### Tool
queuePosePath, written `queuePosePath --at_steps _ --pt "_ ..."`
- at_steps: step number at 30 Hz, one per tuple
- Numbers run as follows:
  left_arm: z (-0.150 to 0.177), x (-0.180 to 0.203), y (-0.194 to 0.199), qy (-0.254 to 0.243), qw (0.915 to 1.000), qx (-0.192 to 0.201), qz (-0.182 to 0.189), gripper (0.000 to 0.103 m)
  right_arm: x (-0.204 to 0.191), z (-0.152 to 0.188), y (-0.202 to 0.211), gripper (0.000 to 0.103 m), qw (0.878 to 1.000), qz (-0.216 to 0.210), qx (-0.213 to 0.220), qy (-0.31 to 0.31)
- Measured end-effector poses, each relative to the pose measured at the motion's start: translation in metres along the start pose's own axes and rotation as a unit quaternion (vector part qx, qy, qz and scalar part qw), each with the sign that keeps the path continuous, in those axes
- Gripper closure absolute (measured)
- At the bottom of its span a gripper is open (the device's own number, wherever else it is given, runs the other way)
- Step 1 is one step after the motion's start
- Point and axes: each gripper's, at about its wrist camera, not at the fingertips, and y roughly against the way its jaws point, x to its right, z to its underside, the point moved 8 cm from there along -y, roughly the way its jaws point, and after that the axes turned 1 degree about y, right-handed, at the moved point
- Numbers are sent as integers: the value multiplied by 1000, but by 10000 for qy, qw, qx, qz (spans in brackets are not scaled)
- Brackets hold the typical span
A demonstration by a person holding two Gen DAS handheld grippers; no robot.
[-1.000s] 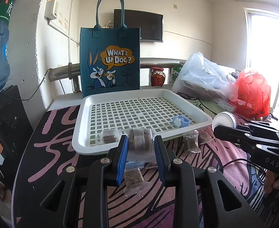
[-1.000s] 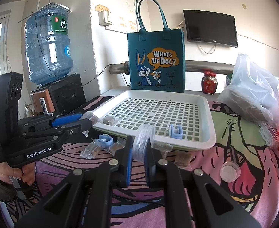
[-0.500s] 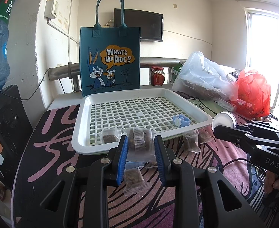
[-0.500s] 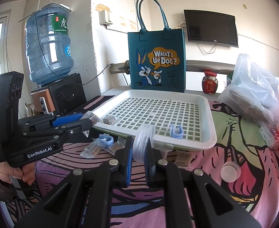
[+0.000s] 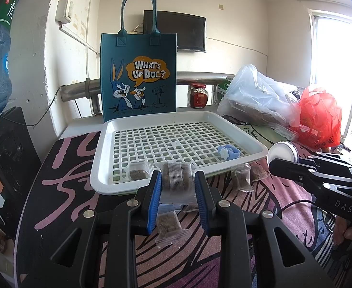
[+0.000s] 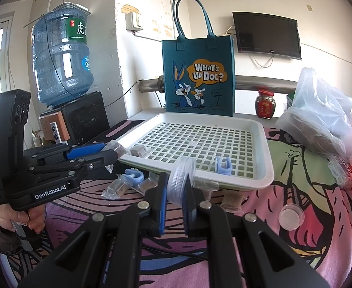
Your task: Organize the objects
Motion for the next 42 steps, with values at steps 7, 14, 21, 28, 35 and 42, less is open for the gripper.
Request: queuePosePath --at_steps 7,14,21,28,35,42 --pt "0 0 0 1 10000 -3 1 76 0 0 0 92 10000 -1 -1 2" --pt "2 0 0 5 10000 -10 3 76 0 -1 -1 92 10000 -3 -3 3" --pt "1 0 -1 5 10000 -13 3 76 0 -1 -1 92 10000 0 -3 3" --pt "1 0 -1 7 10000 -18 4 76 0 0 -1 92 10000 -1 -6 5" --pt "3 0 -1 12 10000 -24 6 76 0 0 -1 92 10000 -3 -8 4" --pt "2 0 -1 13 10000 -28 6 76 0 -1 -1 92 10000 -4 -9 4"
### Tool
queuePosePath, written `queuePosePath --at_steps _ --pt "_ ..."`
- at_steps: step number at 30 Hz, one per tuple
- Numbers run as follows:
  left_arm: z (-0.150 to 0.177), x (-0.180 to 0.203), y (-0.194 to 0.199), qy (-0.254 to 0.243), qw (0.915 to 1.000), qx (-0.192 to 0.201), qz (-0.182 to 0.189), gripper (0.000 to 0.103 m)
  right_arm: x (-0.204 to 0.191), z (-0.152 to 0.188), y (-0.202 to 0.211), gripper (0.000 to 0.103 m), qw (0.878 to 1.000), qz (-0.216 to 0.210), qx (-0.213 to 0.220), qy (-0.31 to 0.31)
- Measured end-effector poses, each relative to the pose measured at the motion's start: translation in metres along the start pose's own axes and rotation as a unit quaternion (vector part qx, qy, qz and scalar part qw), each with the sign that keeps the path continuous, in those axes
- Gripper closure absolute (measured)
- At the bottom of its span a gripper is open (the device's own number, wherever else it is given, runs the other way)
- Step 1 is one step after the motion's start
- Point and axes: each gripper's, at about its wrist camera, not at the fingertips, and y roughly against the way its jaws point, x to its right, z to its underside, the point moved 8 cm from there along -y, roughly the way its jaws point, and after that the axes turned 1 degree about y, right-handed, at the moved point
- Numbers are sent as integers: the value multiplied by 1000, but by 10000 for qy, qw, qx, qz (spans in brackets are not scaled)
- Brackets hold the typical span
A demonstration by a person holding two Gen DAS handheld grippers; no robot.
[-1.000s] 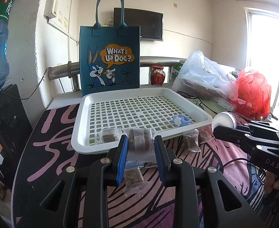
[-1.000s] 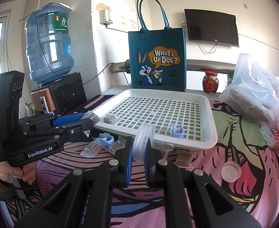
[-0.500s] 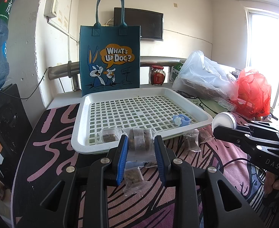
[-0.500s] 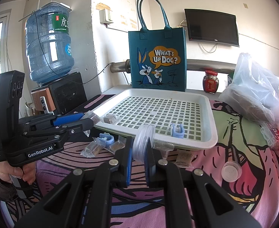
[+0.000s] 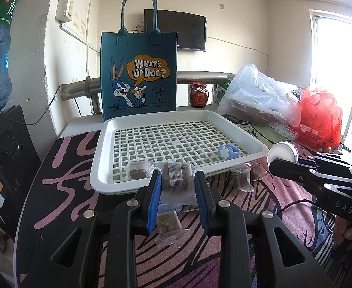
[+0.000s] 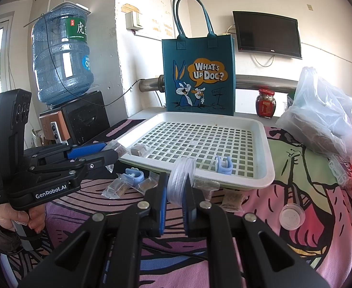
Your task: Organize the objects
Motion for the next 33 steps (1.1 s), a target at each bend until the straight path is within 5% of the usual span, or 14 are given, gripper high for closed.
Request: queuePosePath --at_steps 15,23,29,33 --pt "3 -2 -2 66 9999 -86 6 76 0 4 -2 92 9999 -30 -81 -87" --pt "-3 -27 -2 431 9988 -225 13 76 24 6 -13 92 9968 -135 -435 -660" --pt "-54 -69 1 621 9980 -74 -107 76 49 -49 17 92 9984 108 -10 -561" --pt "-63 -88 -37 695 9962 -400 -352 76 62 -65 -9 92 9980 228 -411 -416"
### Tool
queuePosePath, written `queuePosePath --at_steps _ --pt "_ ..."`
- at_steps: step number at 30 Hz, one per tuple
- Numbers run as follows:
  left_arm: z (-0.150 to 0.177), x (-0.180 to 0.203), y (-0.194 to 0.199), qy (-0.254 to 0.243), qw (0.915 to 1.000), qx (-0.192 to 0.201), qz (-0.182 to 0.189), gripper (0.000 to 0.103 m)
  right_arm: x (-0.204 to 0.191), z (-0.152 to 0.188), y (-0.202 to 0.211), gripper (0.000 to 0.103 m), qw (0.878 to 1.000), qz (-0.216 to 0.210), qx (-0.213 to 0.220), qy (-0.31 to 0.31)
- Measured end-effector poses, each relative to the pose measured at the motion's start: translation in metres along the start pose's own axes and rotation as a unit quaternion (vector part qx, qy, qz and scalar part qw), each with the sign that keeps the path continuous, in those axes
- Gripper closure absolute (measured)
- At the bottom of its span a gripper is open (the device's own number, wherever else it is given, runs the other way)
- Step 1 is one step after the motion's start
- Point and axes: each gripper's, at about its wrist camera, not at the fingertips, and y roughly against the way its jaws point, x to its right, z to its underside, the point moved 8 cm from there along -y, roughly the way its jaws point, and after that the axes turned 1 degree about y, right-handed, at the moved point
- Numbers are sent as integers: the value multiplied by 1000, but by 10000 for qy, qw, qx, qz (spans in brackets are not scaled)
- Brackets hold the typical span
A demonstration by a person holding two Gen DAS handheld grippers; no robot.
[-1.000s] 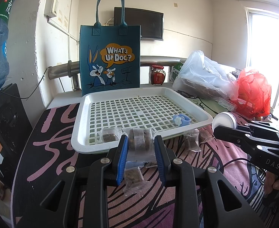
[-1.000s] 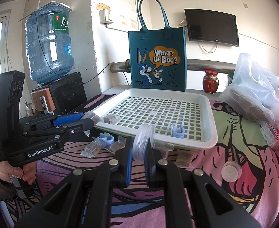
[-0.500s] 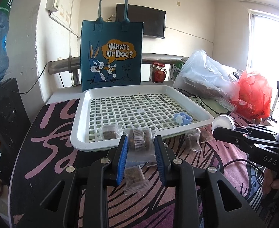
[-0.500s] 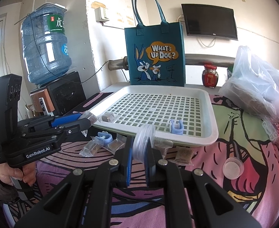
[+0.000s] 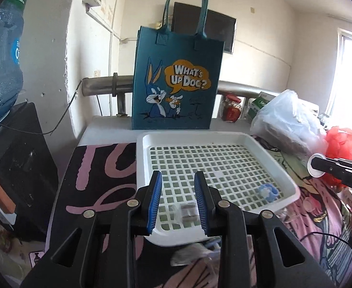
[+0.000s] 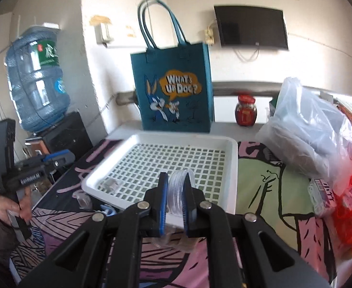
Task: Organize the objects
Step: 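Place the bag in the tray with the left tool while the right tool sets the lid inside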
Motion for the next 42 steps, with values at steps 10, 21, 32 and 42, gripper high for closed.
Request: queuePosePath --at_steps 10,21,32,42 --pt "22 0 -17 237 9985 -397 305 78 24 20 -67 92 9953 99 -835 -488" --pt "88 -2 9 -191 9958 -789 422 56 36 20 -12 76 9952 -209 -299 -907" --pt "98 11 -24 -231 9900 -1335 395 79 52 51 12 70 9937 162 -302 -1066" --pt "75 27 9 -423 9936 -915 504 81 57 64 9 70 9922 145 -411 -1171"
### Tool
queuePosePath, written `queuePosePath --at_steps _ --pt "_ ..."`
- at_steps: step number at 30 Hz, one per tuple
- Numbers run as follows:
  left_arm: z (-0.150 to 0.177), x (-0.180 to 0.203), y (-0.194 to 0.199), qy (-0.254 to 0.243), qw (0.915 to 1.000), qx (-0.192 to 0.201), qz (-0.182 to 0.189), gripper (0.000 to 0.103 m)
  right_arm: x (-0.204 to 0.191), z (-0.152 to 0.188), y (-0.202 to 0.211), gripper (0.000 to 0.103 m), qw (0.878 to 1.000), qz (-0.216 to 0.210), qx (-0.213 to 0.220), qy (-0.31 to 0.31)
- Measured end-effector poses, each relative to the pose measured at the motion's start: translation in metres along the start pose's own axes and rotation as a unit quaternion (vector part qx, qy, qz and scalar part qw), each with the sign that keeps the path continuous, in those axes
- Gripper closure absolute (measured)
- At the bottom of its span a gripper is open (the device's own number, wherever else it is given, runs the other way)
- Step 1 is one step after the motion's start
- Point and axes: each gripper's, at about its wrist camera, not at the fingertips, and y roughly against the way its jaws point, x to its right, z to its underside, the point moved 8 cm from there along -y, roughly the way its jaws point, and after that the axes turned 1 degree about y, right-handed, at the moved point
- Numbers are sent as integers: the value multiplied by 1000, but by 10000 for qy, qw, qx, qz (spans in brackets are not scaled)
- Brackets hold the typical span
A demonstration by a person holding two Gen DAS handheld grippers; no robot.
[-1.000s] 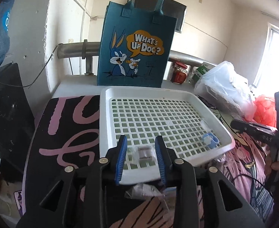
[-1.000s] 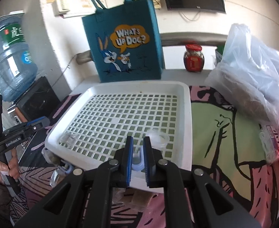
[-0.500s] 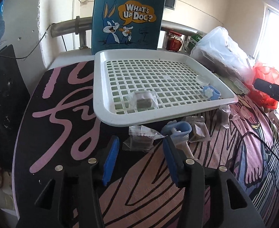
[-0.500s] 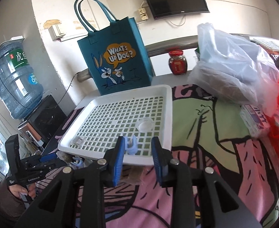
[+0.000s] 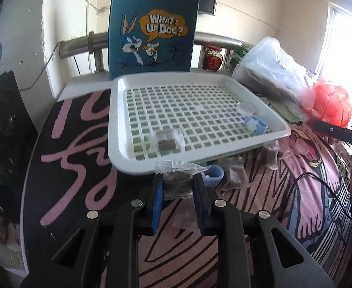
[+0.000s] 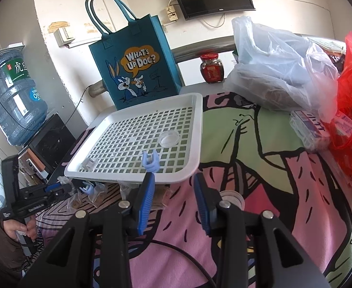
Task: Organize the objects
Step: 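Place the bag in the tray with the left tool while the right tool sets the lid inside, then reposition the bag in the tray with the left tool while the right tool moves a clear lid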
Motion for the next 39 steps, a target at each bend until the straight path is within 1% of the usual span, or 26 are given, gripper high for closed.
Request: queuePosePath --at_steps 1,4,5,6,7,9,13,15,18,19,21,22,24,25,27,30,34,35,37,39 --pt "-9 2 3 -26 10000 76 24 81 -2 -2 -1 70 10000 -15 -6 32" --pt "-40 -1 -1 4 9997 240 -92 81 -14 -16 -10 69 9998 -57 -13 193" --pt "-48 -5 -6 58 9996 231 -137 81 -20 -24 -17 69 9995 -92 -32 285" --pt "-57 -10 -15 143 9995 186 -201 81 -24 -30 -25 67 9994 -98 -73 320" --pt "-63 -13 -23 215 9994 139 -245 81 -27 -35 -35 64 9993 -107 -170 327" --pt "-71 -22 -40 375 9987 25 -345 81 -32 -44 -63 64 9983 -45 -452 361" --pt "-74 -33 -62 633 9970 -124 -418 81 -30 -51 -112 64 9930 405 -932 601" --pt "-74 -35 -66 660 9968 -141 -419 81 -29 -50 -131 64 9898 486 -1192 603" --pt "-72 -35 -66 610 9971 -100 -433 81 -21 -48 -149 64 9848 762 -1393 702" --pt "-71 -34 -65 583 9973 -96 -442 81 -19 -46 -152 64 9837 801 -1446 707" --pt "-68 -33 -64 562 9975 -95 -428 81 -19 -41 -158 63 9837 702 -1507 682" --pt "-67 -33 -64 556 9975 -97 -415 81 -19 -39 -160 63 9827 763 -1530 711" --pt "-67 -32 -63 522 9977 -71 -418 81 -23 -38 -162 65 9816 861 -1420 942" --pt "-66 -32 -62 501 9978 -56 -427 81 -25 -38 -162 79 9810 899 -1370 1041" --pt "-67 -32 -60 505 9978 -34 -429 81 -27 -38 -162 92 9810 897 -1320 1099" --pt "-69 -32 -53 518 9979 21 -391 81 -31 -44 -153 92 9858 745 -1108 1020" --pt "-79 -29 -37 488 9982 209 -264 81 -44 -59 -121 92 9925 371 -683 940" --pt "-84 -28 -34 460 9982 265 -281 81 -48 -66 -109 92 9940 259 -533 920" --pt "-94 -28 -34 468 9979 323 -318 81 -57 -79 -94 92 9952 101 -353 909" --pt "-99 -28 -45 514 9980 211 -301 81 -64 -91 -85 92 9959 0 -276 863"
